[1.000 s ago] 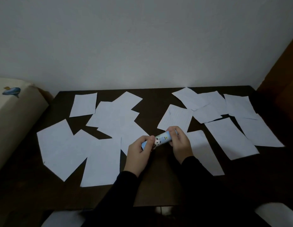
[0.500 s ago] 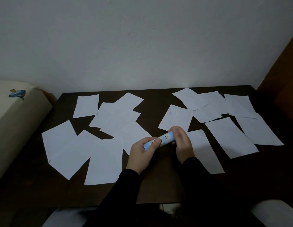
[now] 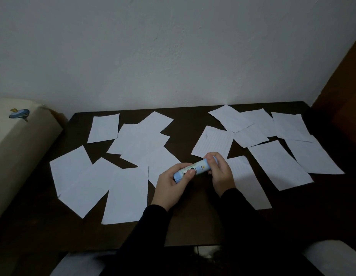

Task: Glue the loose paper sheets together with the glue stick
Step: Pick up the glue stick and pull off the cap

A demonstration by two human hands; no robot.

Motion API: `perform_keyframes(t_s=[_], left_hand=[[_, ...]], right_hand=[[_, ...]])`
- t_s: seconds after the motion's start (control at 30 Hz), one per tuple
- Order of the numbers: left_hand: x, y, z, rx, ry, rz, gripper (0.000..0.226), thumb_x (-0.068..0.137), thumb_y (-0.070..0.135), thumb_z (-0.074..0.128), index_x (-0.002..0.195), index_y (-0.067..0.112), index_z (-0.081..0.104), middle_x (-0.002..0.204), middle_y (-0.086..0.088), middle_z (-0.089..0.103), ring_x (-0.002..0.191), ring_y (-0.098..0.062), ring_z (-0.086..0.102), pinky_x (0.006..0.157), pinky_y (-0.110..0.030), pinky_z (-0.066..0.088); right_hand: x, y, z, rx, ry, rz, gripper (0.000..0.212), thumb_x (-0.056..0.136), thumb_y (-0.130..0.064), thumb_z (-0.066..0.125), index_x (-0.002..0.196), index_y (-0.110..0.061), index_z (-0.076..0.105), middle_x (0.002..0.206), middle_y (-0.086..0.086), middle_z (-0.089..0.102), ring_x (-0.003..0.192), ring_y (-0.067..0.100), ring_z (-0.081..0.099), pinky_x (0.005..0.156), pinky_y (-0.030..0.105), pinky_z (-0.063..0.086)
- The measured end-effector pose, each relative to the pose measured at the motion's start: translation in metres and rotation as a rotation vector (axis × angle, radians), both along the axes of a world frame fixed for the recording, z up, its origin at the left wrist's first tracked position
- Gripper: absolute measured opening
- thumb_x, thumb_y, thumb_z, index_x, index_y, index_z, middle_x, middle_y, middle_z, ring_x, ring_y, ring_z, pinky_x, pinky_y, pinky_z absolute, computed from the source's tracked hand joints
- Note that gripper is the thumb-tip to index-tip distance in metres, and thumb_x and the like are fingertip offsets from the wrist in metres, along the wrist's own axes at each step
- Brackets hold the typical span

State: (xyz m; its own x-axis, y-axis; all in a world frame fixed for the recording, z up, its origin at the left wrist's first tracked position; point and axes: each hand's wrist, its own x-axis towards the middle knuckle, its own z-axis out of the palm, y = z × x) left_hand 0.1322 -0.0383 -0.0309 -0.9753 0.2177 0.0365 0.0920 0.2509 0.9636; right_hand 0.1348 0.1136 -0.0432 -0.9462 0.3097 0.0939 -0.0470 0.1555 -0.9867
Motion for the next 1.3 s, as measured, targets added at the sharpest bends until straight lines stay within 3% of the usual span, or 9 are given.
perform_keyframes(t_s=[0.17, 0.33, 0.53, 0.7, 0.87, 0.97, 1.1, 1.3], left_hand=[[-0.001, 0.001, 0.001, 0.028, -0.054, 0.045, 0.013, 0.091, 0.037, 0.061, 0.096, 0.028, 0.07, 0.095, 0.011, 0.067, 0.093, -0.008, 0.062, 0.074, -0.014, 0.052], [-0.003, -0.002, -0.001, 0.092, -0.133, 0.069, 0.02, 0.09, 0.041, 0.062, 0.092, 0.025, 0.074, 0.091, 0.008, 0.07, 0.091, -0.013, 0.065, 0.077, -0.028, 0.057], [0.0, -0.002, 0.0, 0.06, 0.021, 0.019, 0.009, 0.091, 0.035, 0.063, 0.097, 0.04, 0.066, 0.096, 0.016, 0.068, 0.094, 0.001, 0.062, 0.079, -0.018, 0.054], [-0.003, -0.001, -0.003, 0.025, 0.039, 0.007, 0.009, 0.09, 0.039, 0.063, 0.097, 0.044, 0.064, 0.097, 0.019, 0.067, 0.096, 0.0, 0.061, 0.08, -0.018, 0.055], [-0.003, -0.001, 0.001, 0.056, -0.05, 0.077, 0.008, 0.092, 0.037, 0.06, 0.091, 0.034, 0.068, 0.094, 0.012, 0.067, 0.095, -0.011, 0.063, 0.079, -0.02, 0.055], [-0.003, -0.004, 0.005, 0.19, -0.207, 0.19, 0.018, 0.094, 0.04, 0.056, 0.088, 0.027, 0.068, 0.094, 0.004, 0.065, 0.092, -0.014, 0.062, 0.074, -0.02, 0.052], [0.001, -0.002, 0.005, 0.012, -0.102, 0.088, 0.016, 0.094, 0.041, 0.055, 0.092, 0.03, 0.067, 0.093, 0.015, 0.064, 0.092, -0.006, 0.06, 0.069, -0.009, 0.049], [-0.005, -0.005, -0.003, 0.119, -0.117, 0.169, 0.024, 0.096, 0.044, 0.05, 0.103, 0.029, 0.068, 0.093, 0.009, 0.061, 0.087, -0.011, 0.057, 0.065, -0.014, 0.045]], right_hand=[[0.001, -0.001, -0.002, -0.011, 0.019, 0.005, 0.031, 0.086, -0.049, 0.04, 0.093, -0.024, 0.055, 0.089, -0.004, 0.058, 0.089, 0.013, 0.062, 0.066, 0.017, 0.049], [0.003, -0.001, 0.0, -0.021, 0.026, 0.027, 0.029, 0.086, -0.047, 0.041, 0.091, -0.023, 0.056, 0.088, -0.005, 0.058, 0.087, 0.006, 0.062, 0.065, 0.016, 0.05], [-0.001, 0.0, 0.003, -0.107, -0.031, 0.043, 0.014, 0.099, -0.031, 0.049, 0.092, -0.023, 0.058, 0.088, -0.004, 0.059, 0.086, 0.011, 0.062, 0.064, 0.016, 0.048], [-0.001, 0.005, 0.002, -0.108, -0.04, 0.092, 0.015, 0.099, -0.03, 0.046, 0.094, -0.021, 0.057, 0.091, -0.001, 0.058, 0.09, 0.013, 0.06, 0.067, 0.017, 0.048], [0.001, 0.003, 0.004, -0.097, -0.029, 0.058, 0.015, 0.1, -0.034, 0.044, 0.096, -0.026, 0.055, 0.091, -0.002, 0.058, 0.088, 0.012, 0.06, 0.067, 0.017, 0.05], [0.002, 0.015, 0.005, -0.294, 0.028, -0.116, 0.016, 0.099, -0.033, 0.043, 0.104, -0.023, 0.055, 0.083, 0.001, 0.053, 0.072, 0.01, 0.051, 0.066, 0.022, 0.045], [0.001, 0.014, 0.004, -0.096, -0.021, 0.039, 0.013, 0.101, -0.031, 0.04, 0.103, -0.029, 0.053, 0.091, 0.0, 0.054, 0.079, 0.01, 0.055, 0.068, 0.023, 0.047], [0.0, 0.01, 0.006, -0.046, -0.007, -0.04, 0.012, 0.101, -0.027, 0.043, 0.104, -0.026, 0.055, 0.078, 0.0, 0.051, 0.069, 0.008, 0.049, 0.062, 0.018, 0.044]])
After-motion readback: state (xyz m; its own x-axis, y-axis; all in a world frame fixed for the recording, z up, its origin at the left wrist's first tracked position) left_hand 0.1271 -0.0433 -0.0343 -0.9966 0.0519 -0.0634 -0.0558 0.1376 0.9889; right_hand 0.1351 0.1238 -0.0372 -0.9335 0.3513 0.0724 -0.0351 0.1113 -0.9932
